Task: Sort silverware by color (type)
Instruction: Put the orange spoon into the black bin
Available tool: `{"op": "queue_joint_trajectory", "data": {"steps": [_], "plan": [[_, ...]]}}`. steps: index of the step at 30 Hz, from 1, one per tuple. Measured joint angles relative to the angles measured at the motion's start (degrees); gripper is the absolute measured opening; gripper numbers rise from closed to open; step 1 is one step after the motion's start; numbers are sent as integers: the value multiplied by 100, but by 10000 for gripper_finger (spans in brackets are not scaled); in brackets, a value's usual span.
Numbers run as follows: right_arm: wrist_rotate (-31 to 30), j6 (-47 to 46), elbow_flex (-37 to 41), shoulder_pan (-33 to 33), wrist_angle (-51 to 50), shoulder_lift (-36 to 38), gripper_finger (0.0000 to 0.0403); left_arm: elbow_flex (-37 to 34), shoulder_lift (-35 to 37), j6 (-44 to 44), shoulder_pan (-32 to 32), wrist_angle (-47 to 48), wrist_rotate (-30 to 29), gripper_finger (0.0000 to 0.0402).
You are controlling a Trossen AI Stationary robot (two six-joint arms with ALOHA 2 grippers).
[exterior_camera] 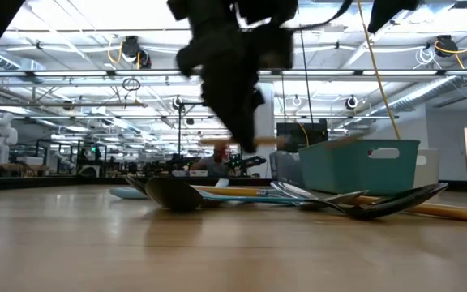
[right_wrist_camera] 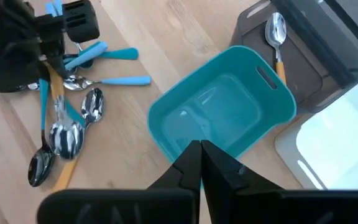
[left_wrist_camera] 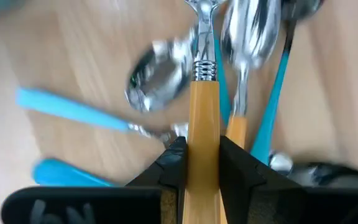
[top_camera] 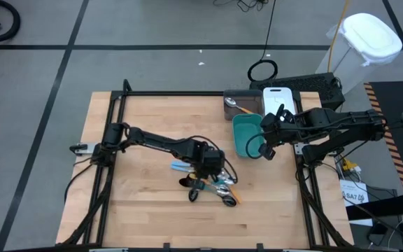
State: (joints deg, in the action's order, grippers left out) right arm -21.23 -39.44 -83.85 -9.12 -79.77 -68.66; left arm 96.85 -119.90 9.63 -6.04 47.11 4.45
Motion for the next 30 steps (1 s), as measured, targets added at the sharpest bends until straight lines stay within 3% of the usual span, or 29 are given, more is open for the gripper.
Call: {"op": "queue_joint_trajectory", "data": {"steps": [4, 8, 18, 25, 30], "plan": [[-161, -66, 0, -1, 22, 0, 4, 739, 2, -189, 4, 543, -6, 63], [-310, -315, 0, -1, 195, 74, 4, 1279, 4, -425, 26, 1182, -394, 63], [-783, -928, 0, 1, 324, 684, 4, 2425, 4, -1872, 432, 1292, -526, 63], [-1287, -1256, 0, -3, 349, 1222, 4, 3595, -2, -2628, 757, 2128, -935, 63], [-1358, -1020, 1, -3, 443, 1293, 4, 3675, 381, -3041, 971, 1275, -909, 63]]}}
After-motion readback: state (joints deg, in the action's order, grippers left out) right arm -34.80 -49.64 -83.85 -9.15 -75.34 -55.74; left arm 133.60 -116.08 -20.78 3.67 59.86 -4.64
